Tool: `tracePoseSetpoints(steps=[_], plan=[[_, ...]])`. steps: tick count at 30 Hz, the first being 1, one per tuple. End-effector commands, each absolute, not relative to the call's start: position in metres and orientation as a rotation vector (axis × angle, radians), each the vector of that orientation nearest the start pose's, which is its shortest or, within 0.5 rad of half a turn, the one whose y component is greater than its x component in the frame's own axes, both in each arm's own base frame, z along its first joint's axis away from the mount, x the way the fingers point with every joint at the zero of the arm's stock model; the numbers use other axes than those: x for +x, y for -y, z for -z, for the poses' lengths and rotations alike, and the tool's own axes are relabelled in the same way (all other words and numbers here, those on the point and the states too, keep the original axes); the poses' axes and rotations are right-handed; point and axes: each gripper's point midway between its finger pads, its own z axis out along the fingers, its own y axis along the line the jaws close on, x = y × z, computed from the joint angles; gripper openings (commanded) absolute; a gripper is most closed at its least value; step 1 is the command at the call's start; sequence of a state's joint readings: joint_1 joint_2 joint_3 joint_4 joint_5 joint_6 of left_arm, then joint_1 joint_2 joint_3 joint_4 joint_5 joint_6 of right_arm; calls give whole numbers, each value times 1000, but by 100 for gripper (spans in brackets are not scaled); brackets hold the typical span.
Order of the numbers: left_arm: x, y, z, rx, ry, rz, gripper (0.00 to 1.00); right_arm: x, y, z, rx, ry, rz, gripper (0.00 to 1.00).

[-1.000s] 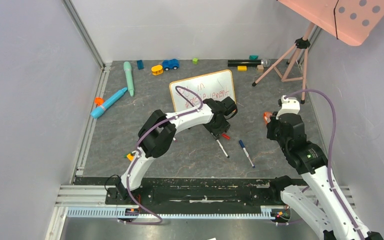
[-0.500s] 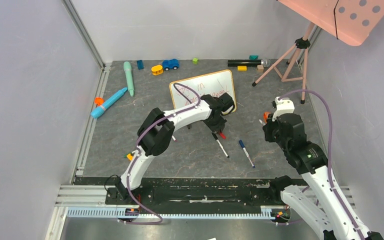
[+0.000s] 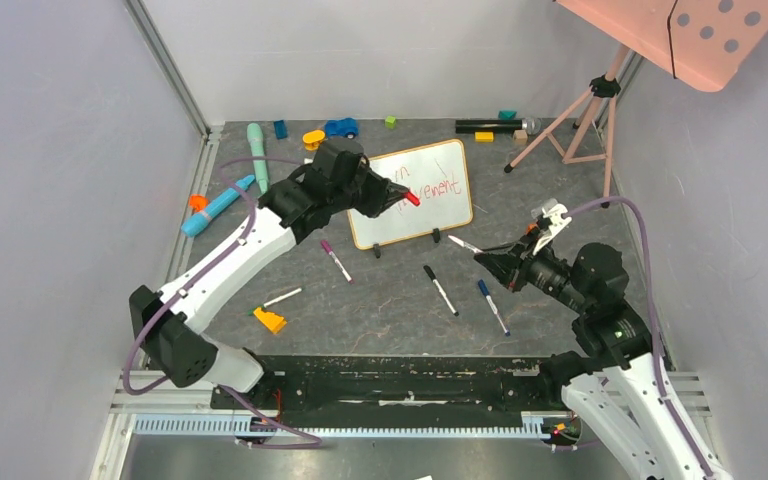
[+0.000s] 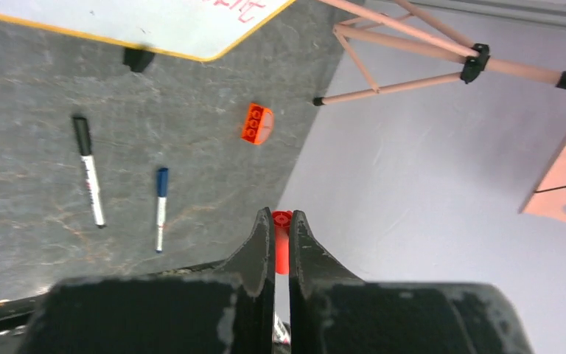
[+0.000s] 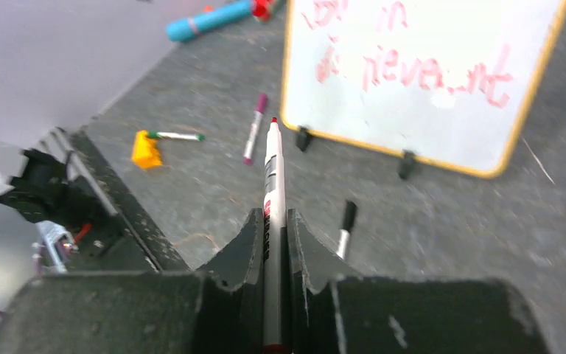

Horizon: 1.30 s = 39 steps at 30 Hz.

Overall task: Write a sentence on the whiteboard
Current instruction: Insert the whiteboard marker without the cap into the pen cap.

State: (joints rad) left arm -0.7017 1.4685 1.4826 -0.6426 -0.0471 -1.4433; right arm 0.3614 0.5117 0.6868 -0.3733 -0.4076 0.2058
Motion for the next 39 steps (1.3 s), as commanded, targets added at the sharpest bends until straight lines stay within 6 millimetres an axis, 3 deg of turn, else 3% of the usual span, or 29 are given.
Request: tracePoseSetpoints(steps=[1,7,10,16,25,39], plan=[[312,337,-269,-1039,-2288,1312,2,192,-187,-311,-513,-1515,-972,0],[311,347,-276,-1015,-2298,1400,2,199,-198,-331,-558,-1439,-1016,0],[311,346,-281,-1021,-2281,1410,2,212,-192,-333,-535,-1473,-933,0],[310,341,-281,-1038,-2261,1427,2,232,-176,-306,-451,-1606,-804,0],[314,343,-286,-1036,-2250,1466,2,243,-177,-298,-441,-1622,-785,0],[315,353,-277,-1049,-2316,1524,2,254,-179,-288,-424,-1633,-782,0]])
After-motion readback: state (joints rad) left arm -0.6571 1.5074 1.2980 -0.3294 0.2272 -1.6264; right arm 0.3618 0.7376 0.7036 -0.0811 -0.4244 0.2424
